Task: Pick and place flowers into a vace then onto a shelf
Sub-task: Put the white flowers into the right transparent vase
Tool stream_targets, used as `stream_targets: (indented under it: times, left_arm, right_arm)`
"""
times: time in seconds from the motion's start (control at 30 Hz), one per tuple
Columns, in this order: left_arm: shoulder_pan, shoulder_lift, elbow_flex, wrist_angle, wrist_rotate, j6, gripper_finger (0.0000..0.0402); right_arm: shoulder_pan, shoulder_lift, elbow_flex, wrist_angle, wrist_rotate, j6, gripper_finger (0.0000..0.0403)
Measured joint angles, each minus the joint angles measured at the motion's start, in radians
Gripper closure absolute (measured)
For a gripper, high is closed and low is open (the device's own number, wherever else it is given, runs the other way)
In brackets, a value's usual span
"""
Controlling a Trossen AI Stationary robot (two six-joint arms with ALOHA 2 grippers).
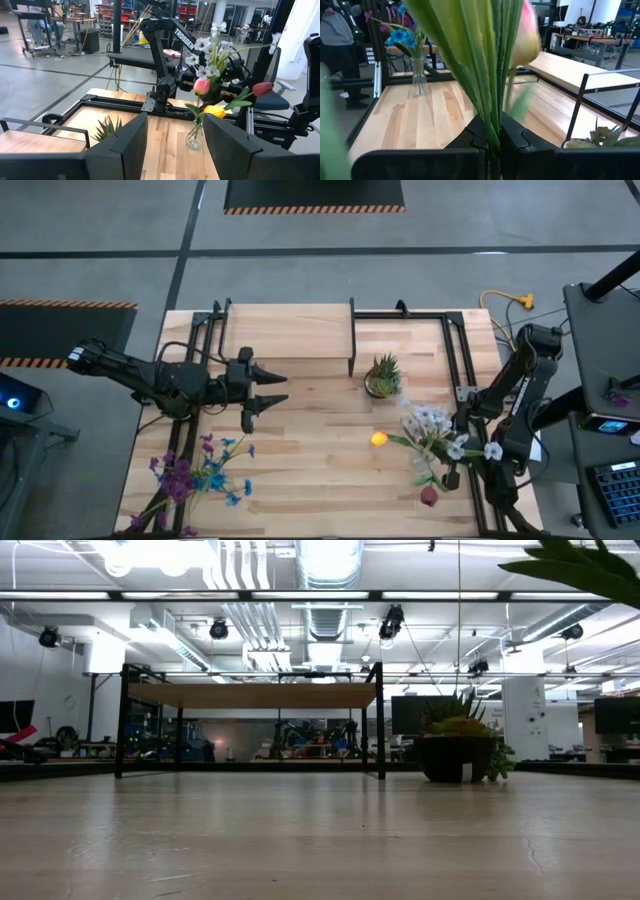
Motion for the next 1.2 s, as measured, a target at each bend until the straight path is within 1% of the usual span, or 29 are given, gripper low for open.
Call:
stream_targets:
  times: [0.17, 0.37, 0.5, 0.7, 0.87, 1.0, 1.1, 1.2]
  left_arm:
    - [0.0, 0.0, 0.0, 0.0, 0.0, -0.002, 0.0224]
    - [0.0, 0.0, 0.0, 0.0, 0.0, -0.002, 0.0224]
    - [0.0, 0.0, 0.0, 0.0, 0.0, -0.005, 0.0224]
    - [0.0, 0.0, 0.0, 0.0, 0.0, -0.016, 0.0224]
    - [0.0, 0.0, 0.0, 0.0, 0.0, -0.016, 0.0224]
    - [0.0, 0.001, 0.0, 0.0, 0.0, -0.02, 0.0224]
    - [0.0, 0.001, 0.0, 0.0, 0.0, -0.021, 0.0224]
    - [0.0, 0.001, 0.0, 0.0, 0.0, -0.021, 0.0224]
  right_arm:
    - [0.002, 0.012, -0.044, 0.001, -0.01, 0.068, 0.0394]
    - [0.017, 0.012, -0.124, 0.001, -0.012, 0.195, 0.0394]
    - [0.035, 0.012, -0.15, 0.001, -0.016, 0.26, 0.0394]
    - [0.057, 0.012, -0.153, 0.003, -0.039, 0.262, 0.0394]
    - [0.063, 0.013, -0.165, 0.003, -0.089, 0.263, 0.0394]
    - [0.063, 0.013, -0.165, 0.002, -0.108, 0.263, 0.0393]
    - [0.063, 0.013, -0.163, 0.002, -0.118, 0.259, 0.0381]
    - [0.063, 0.013, -0.159, 0.001, -0.134, 0.258, 0.0353]
